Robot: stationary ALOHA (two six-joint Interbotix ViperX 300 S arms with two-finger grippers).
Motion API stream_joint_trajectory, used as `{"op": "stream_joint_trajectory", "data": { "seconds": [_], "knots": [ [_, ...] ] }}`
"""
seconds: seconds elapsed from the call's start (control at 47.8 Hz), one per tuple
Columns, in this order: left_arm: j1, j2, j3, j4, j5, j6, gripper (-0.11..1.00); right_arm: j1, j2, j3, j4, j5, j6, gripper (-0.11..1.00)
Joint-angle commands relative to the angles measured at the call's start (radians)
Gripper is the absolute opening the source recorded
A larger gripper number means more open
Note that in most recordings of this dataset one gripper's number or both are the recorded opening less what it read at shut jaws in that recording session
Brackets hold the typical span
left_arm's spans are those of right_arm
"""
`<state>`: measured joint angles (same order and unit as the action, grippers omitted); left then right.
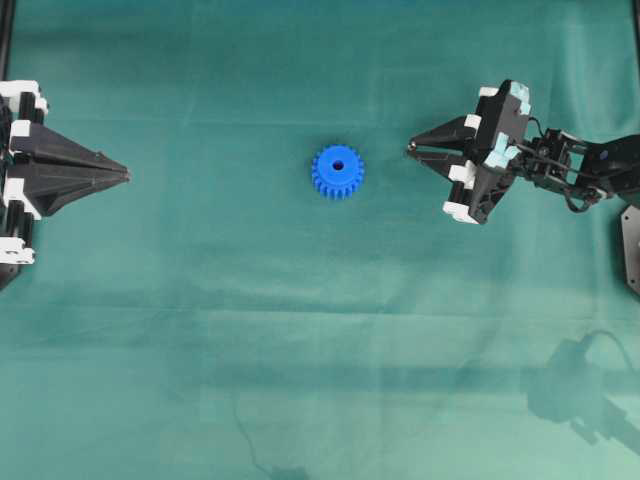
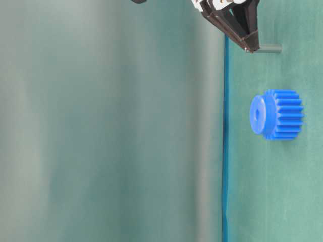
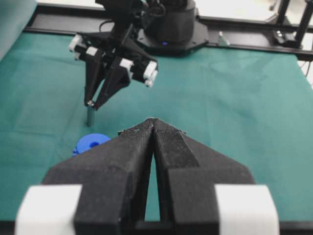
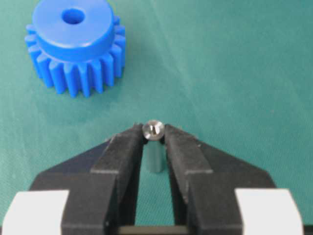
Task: Insert the shaft placed at a random location into the center hole of the small gear at another random location.
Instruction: 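Close the right gripper on the silver shaft and lift it upright, then carry the held shaft left over the blue gear's center hole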
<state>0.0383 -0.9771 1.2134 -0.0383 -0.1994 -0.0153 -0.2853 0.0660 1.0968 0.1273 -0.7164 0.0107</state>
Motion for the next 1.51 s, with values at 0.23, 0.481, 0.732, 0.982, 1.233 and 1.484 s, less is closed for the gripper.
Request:
{"op": "stream_joint_trajectory", "data": {
  "seconds": [0.23, 0.481, 0.732, 0.982, 1.233, 1.484],
  "knots": [
    [0.003, 0.005, -0.011, -0.002, -0.002, -0.002, 0.00, -0.002, -0.014, -0.015, 0.002, -0.011, 0.002, 0.14],
    [0.003, 0.005, -0.011, -0.005, 0.006, -0.002, 0.00, 0.015, -0.124, -0.023, 0.000, 0.028, -0.003, 0.15],
    [0.003, 0.005, -0.011, -0.005, 0.009, -0.003, 0.00, 0.017, -0.291, -0.072, -0.017, 0.230, -0.014, 0.14],
    [0.003, 0.005, -0.009, -0.005, 0.009, -0.003, 0.00, 0.031, -0.268, -0.124, -0.023, 0.270, -0.012, 0.15],
    [0.003, 0.005, -0.006, -0.005, 0.009, -0.003, 0.00, 0.081, -0.160, -0.252, -0.023, 0.279, -0.012, 0.15],
    [0.003, 0.005, -0.006, -0.005, 0.014, -0.003, 0.00, 0.112, -0.092, -0.348, -0.023, 0.316, -0.012, 0.15]
  ]
}}
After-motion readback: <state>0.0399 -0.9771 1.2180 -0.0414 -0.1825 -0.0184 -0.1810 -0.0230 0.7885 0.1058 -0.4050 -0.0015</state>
